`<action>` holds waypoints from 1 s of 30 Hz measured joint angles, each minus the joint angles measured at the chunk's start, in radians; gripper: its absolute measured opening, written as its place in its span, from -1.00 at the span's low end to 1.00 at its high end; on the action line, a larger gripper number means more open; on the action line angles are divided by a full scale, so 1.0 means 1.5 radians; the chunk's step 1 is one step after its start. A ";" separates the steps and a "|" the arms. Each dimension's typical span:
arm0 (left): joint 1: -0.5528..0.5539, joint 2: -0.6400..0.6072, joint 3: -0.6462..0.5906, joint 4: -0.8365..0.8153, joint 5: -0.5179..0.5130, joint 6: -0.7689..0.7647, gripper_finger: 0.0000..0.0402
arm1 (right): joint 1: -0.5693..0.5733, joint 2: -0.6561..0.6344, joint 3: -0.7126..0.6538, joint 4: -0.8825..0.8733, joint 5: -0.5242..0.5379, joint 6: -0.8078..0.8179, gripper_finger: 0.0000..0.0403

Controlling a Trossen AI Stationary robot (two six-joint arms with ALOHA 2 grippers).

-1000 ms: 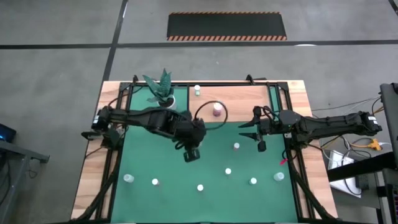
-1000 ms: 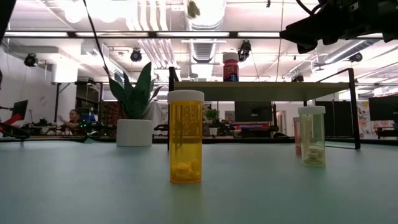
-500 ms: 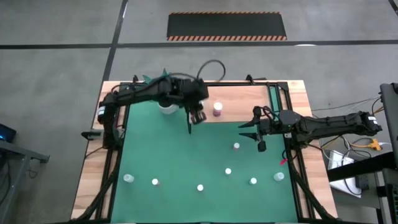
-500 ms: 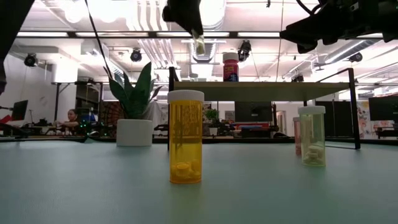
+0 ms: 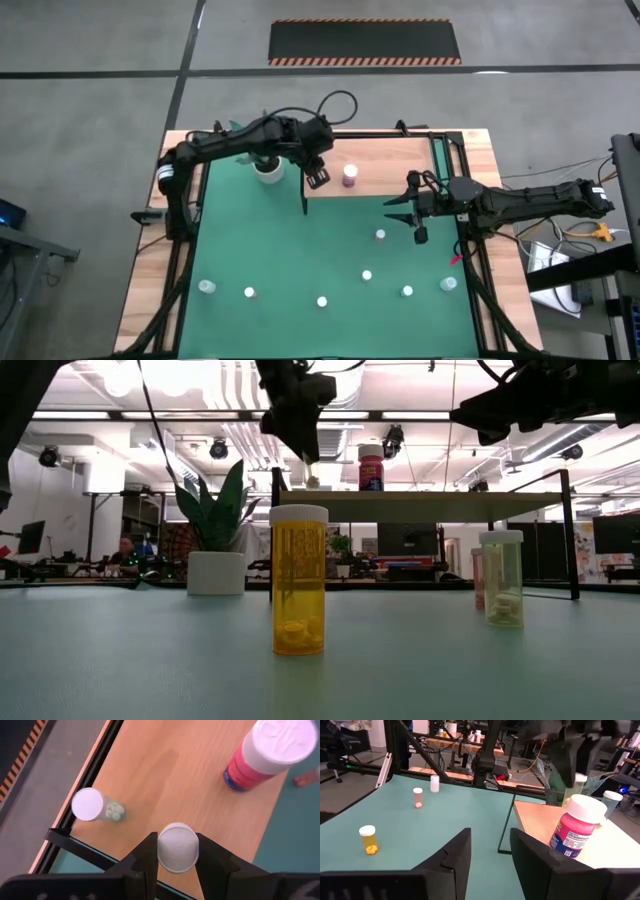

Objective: Pick and place medicine bottles onto shelf by color
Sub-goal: Put the top yellow pill bottle on the shelf

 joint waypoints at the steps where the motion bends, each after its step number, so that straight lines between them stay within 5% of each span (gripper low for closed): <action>1: 0.000 0.000 -0.006 0.000 0.000 0.000 -0.57 | 0.000 0.000 0.000 0.000 0.000 0.000 -0.38; 13: 0.000 0.001 -0.024 0.034 0.001 -0.005 -0.56 | 0.000 0.000 0.000 0.000 0.000 0.001 -0.34; 30: 0.000 0.000 -0.028 0.029 0.001 -0.024 -0.30 | 0.000 0.000 0.000 -0.010 0.001 0.002 -0.32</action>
